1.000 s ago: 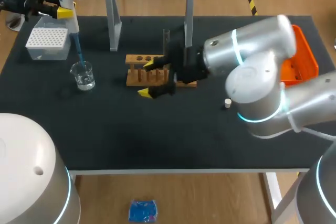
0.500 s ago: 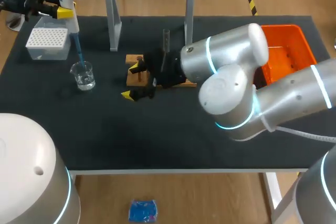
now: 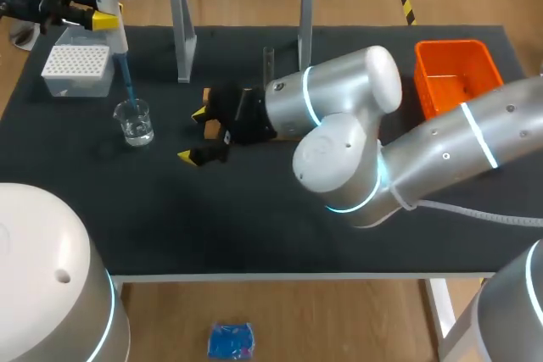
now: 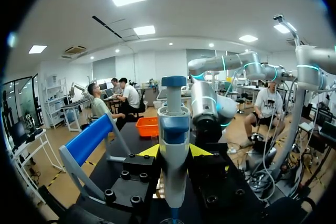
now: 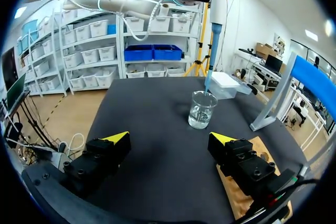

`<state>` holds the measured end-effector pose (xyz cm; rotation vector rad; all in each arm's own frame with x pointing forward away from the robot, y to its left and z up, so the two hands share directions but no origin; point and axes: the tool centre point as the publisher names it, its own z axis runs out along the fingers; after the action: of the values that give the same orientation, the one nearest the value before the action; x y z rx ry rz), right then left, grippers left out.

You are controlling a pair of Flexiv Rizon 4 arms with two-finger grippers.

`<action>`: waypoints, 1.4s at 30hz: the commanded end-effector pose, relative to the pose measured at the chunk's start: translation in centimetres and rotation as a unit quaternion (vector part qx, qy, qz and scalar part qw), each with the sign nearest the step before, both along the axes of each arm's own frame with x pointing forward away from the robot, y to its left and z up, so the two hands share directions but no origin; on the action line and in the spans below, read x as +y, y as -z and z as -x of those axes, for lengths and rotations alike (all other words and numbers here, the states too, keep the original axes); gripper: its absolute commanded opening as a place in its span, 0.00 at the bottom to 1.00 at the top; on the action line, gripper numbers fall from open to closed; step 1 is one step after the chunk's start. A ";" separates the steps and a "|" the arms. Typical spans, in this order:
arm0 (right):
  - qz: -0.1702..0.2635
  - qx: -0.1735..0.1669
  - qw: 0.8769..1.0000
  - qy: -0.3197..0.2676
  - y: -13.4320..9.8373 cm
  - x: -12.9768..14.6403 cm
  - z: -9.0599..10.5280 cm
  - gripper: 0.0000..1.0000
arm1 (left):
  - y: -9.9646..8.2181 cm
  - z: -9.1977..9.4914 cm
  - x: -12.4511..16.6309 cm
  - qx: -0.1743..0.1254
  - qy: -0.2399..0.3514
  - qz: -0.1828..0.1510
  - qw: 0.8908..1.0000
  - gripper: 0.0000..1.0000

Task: Invert the test tube, pick up the pipette, mount the tip to pipette, aspirate from beaker and dispense into the tube, eject the tip, return the pipette, and cap with the stopper.

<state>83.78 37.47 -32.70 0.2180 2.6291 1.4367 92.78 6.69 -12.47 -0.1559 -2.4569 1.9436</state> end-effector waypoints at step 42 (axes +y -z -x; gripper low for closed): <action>-0.002 -0.001 1.000 0.009 0.6 0.4 -0.4 1.00 | 0.4 -0.1 0.4 -0.001 -0.001 0.002 1.000 0.00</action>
<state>84.24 37.93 -33.29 0.2393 2.6165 1.4346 92.87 6.82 -12.57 -0.1515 -2.4601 1.9438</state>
